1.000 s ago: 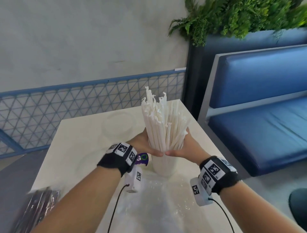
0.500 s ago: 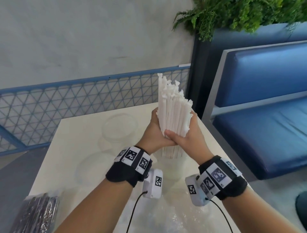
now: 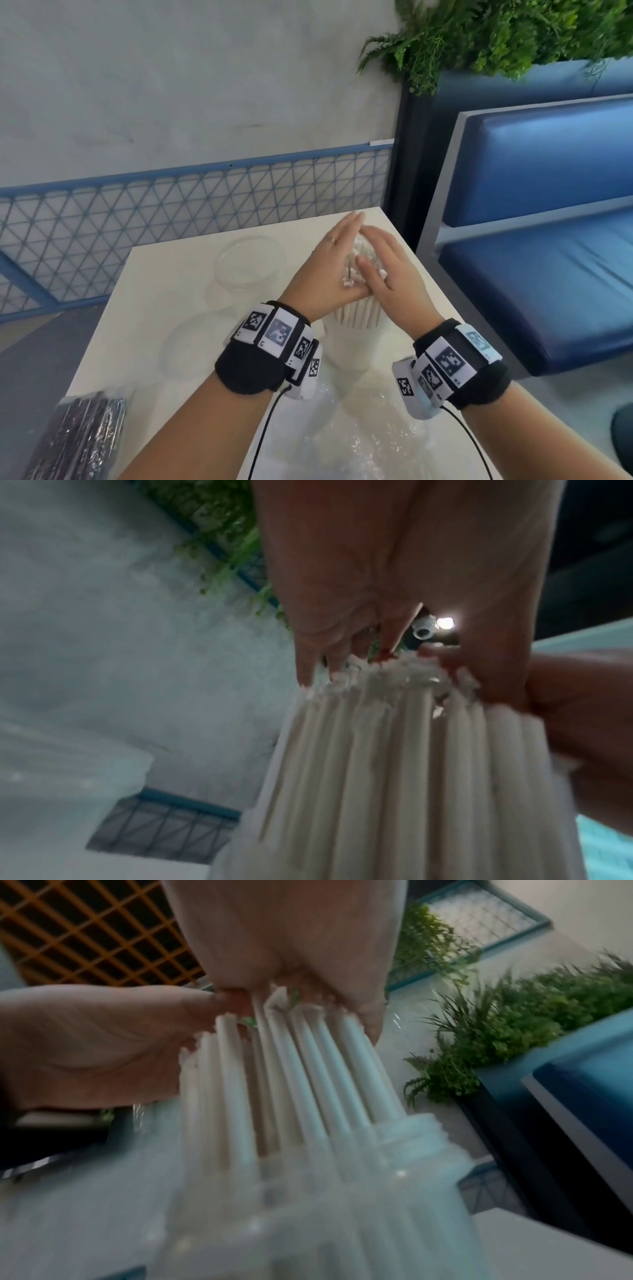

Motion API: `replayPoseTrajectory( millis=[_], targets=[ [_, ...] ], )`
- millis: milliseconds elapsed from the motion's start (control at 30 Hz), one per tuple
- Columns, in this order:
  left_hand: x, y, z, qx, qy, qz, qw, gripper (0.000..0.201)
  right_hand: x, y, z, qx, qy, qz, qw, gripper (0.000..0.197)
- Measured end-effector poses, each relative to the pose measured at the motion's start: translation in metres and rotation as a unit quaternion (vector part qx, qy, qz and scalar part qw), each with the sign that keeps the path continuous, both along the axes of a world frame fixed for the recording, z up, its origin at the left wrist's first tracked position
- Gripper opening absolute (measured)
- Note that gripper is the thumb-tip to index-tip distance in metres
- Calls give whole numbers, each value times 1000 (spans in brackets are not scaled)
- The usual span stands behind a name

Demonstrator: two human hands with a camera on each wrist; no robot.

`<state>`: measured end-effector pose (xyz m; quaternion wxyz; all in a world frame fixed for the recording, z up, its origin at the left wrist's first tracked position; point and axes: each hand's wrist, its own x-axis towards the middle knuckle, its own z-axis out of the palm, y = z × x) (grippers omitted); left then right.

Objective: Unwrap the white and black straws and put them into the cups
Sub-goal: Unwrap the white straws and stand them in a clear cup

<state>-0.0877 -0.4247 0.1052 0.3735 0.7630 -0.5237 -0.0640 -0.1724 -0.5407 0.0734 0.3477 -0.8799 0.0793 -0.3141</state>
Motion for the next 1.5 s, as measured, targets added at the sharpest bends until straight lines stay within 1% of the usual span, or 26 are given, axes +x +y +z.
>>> replayPoseTrajectory(
  millis=[67,133,233,300,367,433,500,567,667,767,800,833,867,900,933,967,1000,1033,1067,1100,1167,1200,1300,1333,1400,1500],
  targets=[
    [-1,-4,-13,103,-56,2,993,80,3,-2,-10,-31,77,1,997,43],
    [-3,-6,-22,153,-74,14,985,75,4,-4,-17,-51,102,18,993,58],
    [3,-4,-12,148,-115,2,982,79,-1,-6,-8,-67,106,-14,992,62],
    [10,-1,2,125,-168,2,978,83,-6,-7,4,-95,65,-27,993,60],
    [16,-1,12,105,-217,14,970,88,-11,-7,13,-137,43,-13,990,55],
    [23,-6,13,137,-245,11,960,96,-12,-10,8,-173,90,7,981,56],
    [27,-13,8,204,-245,-5,948,97,-11,-13,-3,-183,159,16,970,65],
    [27,-18,3,244,-214,-12,946,88,-10,-16,-11,-191,178,11,965,69],
    [24,-18,1,233,-124,4,965,84,-7,-17,-9,-179,192,21,965,71],
    [27,-15,1,203,-99,-6,974,87,-8,-12,-6,-157,150,36,975,70],
    [31,-12,-1,174,-81,-7,981,89,-9,-12,-4,-123,124,41,984,71],
    [34,-7,-3,125,-36,2,991,92,-10,-13,-5,-67,98,43,992,73],
    [38,-1,-9,68,45,15,997,97,-13,-15,-5,4,78,42,996,79],
    [41,6,-15,9,142,23,990,107,-15,-18,-6,81,69,43,993,90],
    [43,13,-24,-26,232,25,972,120,-18,-22,-6,151,84,47,984,103],
    [42,18,-32,-29,296,21,954,131,-21,-24,-5,194,126,53,971,114],
    [39,20,-42,-5,324,19,946,137,-22,-24,-4,199,184,59,961,123],
    [36,20,-50,27,316,21,948,136,-23,-22,-4,173,238,61,954,127],
    [33,17,-59,43,297,27,953,128,-21,-21,-6,137,269,62,951,126],
    [28,14,-63,42,281,37,958,118,-18,-20,-7,103,272,64,955,120],
    [21,7,-65,12,279,59,958,105,-10,-19,-11,73,242,52,966,95],
    [22,4,-67,-12,286,66,956,100,-8,-18,-13,82,225,36,970,83],
    [20,0,-60,-82,304,80,946,83,-5,-16,-6,190,134,16,973,51],
    [19,-2,-56,-101,300,85,945,83,-5,-16,-2,216,106,24,970,46],
    [18,-5,-43,-136,296,91,941,82,-3,-17,3,236,61,43,969,45],
    [20,-6,-29,-150,281,99,943,78,0,-19,5,191,29,34,980,46]
  ],
)
